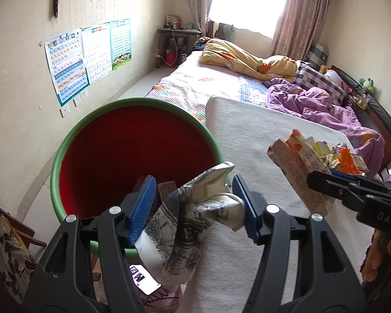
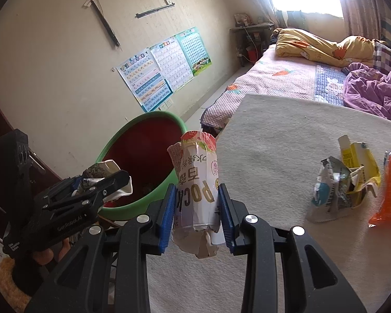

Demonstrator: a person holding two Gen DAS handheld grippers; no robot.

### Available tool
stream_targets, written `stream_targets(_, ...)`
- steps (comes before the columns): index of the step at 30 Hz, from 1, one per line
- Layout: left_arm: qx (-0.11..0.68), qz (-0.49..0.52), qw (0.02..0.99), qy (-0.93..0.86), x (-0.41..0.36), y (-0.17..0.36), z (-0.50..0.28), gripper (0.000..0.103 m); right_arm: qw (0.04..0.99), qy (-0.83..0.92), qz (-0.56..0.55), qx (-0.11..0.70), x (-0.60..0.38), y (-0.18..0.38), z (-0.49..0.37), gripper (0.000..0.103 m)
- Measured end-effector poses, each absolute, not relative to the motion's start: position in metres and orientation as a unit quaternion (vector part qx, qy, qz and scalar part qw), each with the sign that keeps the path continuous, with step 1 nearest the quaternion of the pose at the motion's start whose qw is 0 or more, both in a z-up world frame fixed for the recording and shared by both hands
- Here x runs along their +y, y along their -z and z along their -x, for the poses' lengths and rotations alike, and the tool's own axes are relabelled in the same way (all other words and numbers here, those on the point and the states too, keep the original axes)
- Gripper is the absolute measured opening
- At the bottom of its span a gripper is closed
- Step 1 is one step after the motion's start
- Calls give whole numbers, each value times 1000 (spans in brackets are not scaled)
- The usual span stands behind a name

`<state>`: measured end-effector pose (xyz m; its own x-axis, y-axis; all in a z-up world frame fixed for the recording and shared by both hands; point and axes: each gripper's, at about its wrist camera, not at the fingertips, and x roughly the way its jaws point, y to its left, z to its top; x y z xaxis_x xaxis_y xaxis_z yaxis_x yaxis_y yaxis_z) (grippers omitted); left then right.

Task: Collect trash
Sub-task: 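Carry the white paper and white cup over the red bucket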

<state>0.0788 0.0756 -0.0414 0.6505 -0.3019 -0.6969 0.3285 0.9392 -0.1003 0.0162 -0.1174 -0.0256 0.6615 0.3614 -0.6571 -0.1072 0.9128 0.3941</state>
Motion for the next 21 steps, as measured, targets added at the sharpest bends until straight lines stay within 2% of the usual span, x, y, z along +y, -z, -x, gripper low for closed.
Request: stream_targets(21,381,-10,912,150,121,46,-113,59,895,-150,-153,392,-73,27,-46,32)
